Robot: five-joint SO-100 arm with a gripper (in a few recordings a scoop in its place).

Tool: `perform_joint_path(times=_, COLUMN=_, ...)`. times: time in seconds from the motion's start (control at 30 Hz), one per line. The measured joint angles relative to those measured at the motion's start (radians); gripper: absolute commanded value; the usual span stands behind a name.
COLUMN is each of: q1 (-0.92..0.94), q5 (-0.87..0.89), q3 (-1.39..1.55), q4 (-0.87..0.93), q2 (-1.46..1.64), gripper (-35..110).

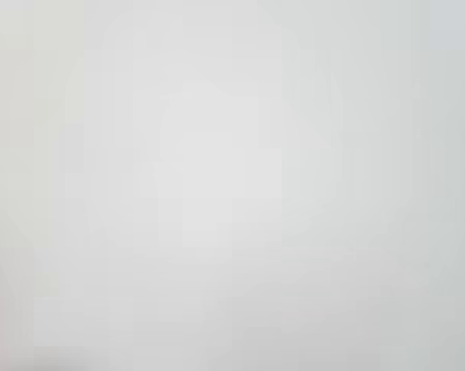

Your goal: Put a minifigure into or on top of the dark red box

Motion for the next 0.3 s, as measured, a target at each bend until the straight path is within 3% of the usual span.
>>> perform_joint_path(times=0.3, q1=0.002, q5=-0.015, q3=0.020, q4=-0.012, q2=0.002, gripper=0)
